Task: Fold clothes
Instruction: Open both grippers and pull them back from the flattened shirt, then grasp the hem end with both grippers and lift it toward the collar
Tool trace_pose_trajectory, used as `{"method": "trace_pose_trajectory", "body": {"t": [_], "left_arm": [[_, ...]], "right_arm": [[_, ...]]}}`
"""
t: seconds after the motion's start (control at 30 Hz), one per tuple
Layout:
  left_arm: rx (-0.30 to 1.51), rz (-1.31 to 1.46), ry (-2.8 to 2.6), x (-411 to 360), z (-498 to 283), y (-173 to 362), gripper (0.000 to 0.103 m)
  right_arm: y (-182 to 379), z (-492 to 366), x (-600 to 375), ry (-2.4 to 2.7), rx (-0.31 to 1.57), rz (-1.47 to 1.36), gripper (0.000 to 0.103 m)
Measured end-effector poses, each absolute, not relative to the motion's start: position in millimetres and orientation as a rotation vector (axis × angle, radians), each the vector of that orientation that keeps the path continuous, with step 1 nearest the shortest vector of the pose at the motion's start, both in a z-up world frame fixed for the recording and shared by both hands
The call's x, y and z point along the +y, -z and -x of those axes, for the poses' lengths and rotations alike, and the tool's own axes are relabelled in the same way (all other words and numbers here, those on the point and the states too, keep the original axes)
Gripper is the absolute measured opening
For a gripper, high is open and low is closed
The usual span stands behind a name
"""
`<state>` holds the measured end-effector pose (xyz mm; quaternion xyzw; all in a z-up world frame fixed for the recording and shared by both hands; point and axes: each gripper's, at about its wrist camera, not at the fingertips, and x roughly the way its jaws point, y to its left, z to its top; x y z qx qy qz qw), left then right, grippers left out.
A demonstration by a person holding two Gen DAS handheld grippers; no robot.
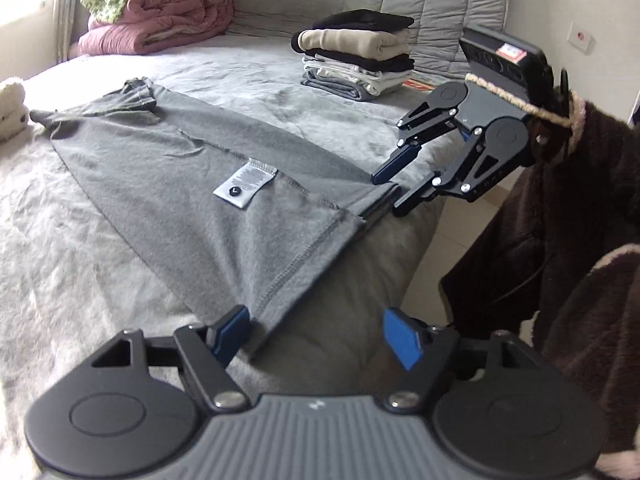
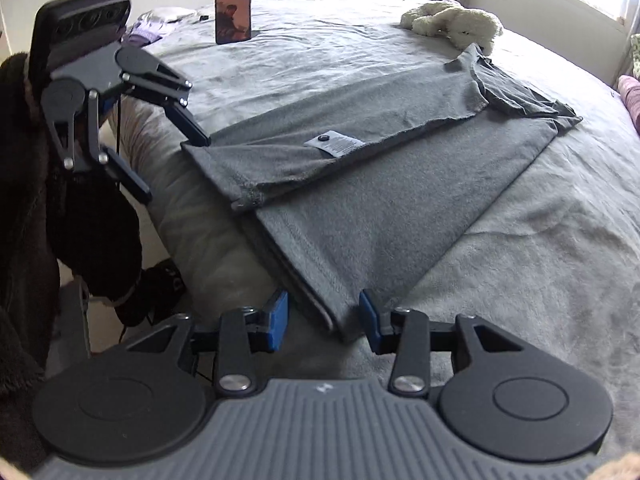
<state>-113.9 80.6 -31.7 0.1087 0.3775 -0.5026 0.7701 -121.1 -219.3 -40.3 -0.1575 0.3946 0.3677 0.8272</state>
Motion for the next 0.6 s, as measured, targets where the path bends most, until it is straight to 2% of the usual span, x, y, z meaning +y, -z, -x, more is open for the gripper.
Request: {"method": "trace_pose_trajectory", "body": {"t": [0.27,0.47,0.5,0.57,0.6], "left_arm": [[0.95,0.166,1.027,127.6,76.4,31.6,0.074],[1.077,0.292,1.021,121.6,60.2,53.7,0.073],[1.094,0.311,1.022,121.0,58.6,57.5,0.071],[1.113,0.353,1.016,122.2,55.6,63.2,0.06],[1.123,0.373,1.014,122.8,54.1,66.0,0.058]], "right_arm": [[37.5,97.5,-267.9,-0.797,0.959,-0.031,0.044],[50.3,80.9,-281.8,-0.811,1.061,-0.298,0.045],[53.0,78.5,-279.9,-0.817,1.083,-0.329,0.045],[58.6,72.7,-278.0,-0.81,1.119,-0.405,0.045],[60.7,69.9,-278.6,-0.81,1.131,-0.443,0.045]]}}
